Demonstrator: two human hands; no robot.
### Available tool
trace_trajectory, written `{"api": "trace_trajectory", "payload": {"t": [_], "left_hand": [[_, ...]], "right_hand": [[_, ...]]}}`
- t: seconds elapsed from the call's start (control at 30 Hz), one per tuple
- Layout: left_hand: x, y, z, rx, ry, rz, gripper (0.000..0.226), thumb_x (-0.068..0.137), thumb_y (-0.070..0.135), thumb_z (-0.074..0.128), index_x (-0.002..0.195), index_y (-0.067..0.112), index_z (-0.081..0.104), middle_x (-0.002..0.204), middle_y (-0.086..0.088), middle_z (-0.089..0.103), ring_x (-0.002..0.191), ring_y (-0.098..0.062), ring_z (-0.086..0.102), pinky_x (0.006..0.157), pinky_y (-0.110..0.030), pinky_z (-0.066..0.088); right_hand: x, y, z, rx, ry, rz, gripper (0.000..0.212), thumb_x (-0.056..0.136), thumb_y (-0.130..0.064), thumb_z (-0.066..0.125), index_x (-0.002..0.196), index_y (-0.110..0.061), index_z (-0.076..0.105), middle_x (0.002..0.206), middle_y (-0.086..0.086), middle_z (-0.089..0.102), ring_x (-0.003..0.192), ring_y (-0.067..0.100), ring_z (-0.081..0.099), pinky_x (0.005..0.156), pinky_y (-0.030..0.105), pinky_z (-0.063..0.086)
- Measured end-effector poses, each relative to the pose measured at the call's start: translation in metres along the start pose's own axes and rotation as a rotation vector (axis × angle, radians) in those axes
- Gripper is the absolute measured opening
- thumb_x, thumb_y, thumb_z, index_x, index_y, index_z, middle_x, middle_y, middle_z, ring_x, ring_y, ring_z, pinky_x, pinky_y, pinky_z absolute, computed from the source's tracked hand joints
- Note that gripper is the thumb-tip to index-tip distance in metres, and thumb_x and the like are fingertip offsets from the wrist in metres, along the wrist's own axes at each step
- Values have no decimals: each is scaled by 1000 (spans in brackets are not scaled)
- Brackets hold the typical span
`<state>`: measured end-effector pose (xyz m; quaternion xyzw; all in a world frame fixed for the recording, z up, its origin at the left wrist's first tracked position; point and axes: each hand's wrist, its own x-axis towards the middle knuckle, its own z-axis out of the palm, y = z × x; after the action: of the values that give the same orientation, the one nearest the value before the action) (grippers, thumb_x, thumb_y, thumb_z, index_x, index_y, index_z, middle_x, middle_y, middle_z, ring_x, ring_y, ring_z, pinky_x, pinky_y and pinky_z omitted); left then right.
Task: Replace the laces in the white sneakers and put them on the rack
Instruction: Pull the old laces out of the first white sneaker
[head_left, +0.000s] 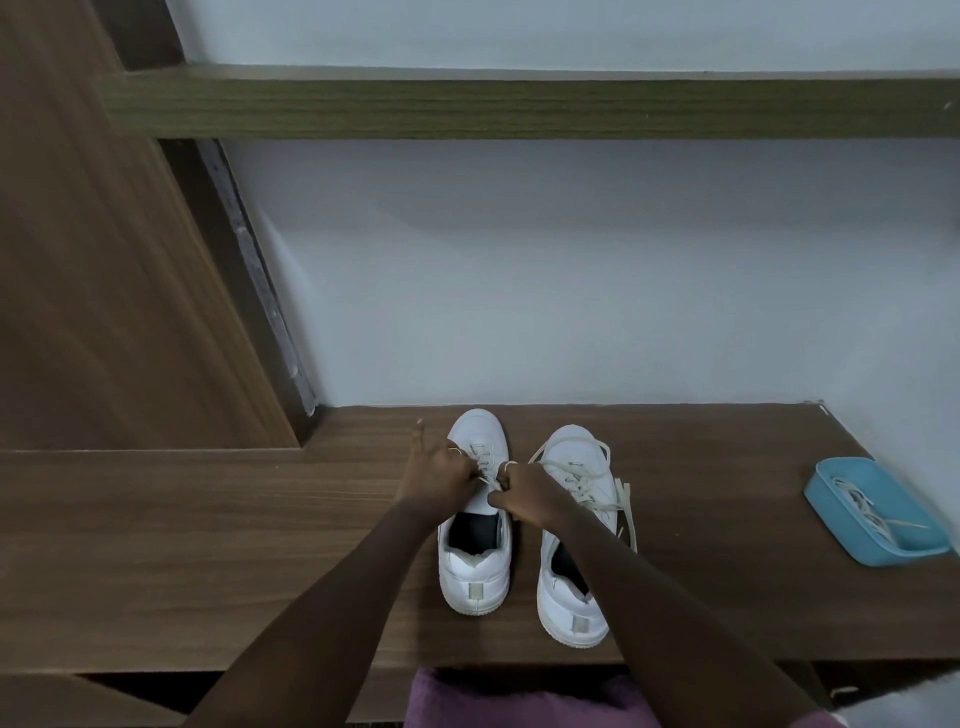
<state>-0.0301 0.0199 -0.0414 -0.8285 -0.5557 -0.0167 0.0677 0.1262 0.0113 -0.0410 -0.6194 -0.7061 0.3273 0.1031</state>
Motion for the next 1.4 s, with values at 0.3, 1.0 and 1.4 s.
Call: {"api": "trace_trajectory", "payload": {"t": [0.3, 1.0, 1.4], "left_hand": [[-4, -6, -3, -496, 71, -504, 22, 87, 22, 56, 101, 19, 72, 101, -7, 71, 96, -25, 63, 92, -33, 43], [-3, 7, -13, -227, -51, 57, 17, 81, 23, 62, 93, 15, 71, 89, -9, 70, 81, -32, 67, 61, -33, 52], [-13, -16, -7, -694, 171, -613, 24, 82, 17, 50, 91, 9, 71, 88, -16, 68, 82, -34, 62, 68, -34, 48]], "right_hand": [[0, 1, 0, 11, -9, 3, 30, 80, -19, 58, 62, -16, 35, 65, 1, 43, 54, 13, 40, 52, 27, 30], [-1, 2, 1, 71, -6, 20, 29, 80, -19, 61, 61, -19, 39, 64, -2, 45, 65, 20, 50, 59, 29, 38], [-3, 4, 0, 68, -17, -11, 33, 81, -17, 59, 59, -17, 34, 61, -1, 40, 53, 13, 37, 53, 27, 29]]}}
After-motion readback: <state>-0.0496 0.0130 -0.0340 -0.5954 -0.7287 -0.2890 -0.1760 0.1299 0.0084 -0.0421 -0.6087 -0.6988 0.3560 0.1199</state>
